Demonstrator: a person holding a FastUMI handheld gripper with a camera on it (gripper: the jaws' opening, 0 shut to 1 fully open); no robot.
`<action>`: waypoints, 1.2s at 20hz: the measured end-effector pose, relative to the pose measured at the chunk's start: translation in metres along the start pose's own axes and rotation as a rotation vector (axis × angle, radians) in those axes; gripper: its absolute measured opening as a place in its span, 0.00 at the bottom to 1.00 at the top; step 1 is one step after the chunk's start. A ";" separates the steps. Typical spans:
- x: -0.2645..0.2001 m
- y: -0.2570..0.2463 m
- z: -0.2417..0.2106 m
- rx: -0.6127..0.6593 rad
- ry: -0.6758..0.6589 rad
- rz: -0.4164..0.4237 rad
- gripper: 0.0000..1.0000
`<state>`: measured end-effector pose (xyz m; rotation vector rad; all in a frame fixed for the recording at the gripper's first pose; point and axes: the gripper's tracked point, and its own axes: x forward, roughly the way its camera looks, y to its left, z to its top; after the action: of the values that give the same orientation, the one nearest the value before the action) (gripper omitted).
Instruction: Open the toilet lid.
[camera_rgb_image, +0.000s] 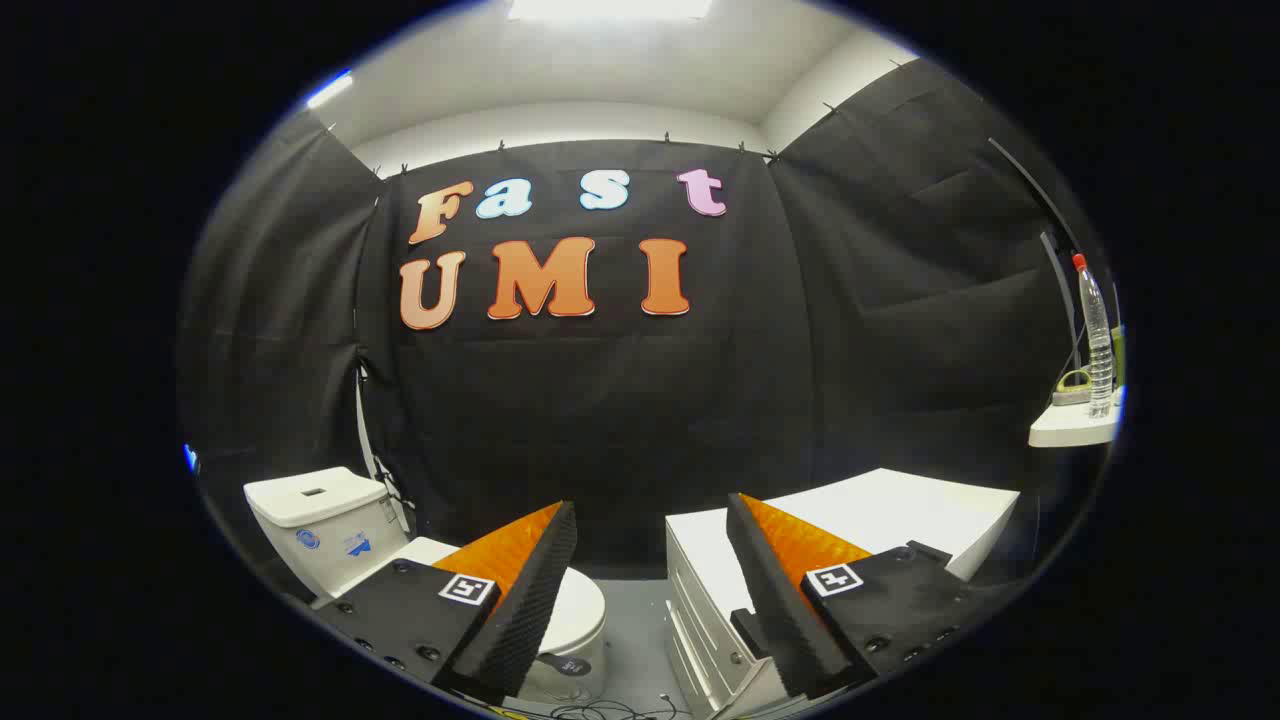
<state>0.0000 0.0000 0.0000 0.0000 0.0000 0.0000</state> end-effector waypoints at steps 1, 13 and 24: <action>-0.001 0.000 0.001 -0.005 -0.003 -0.003 0.97; -0.001 0.004 0.001 -0.013 -0.005 0.006 0.97; -0.002 0.005 0.002 -0.019 -0.009 0.006 0.97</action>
<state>-0.0017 0.0055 0.0022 -0.0192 -0.0088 0.0061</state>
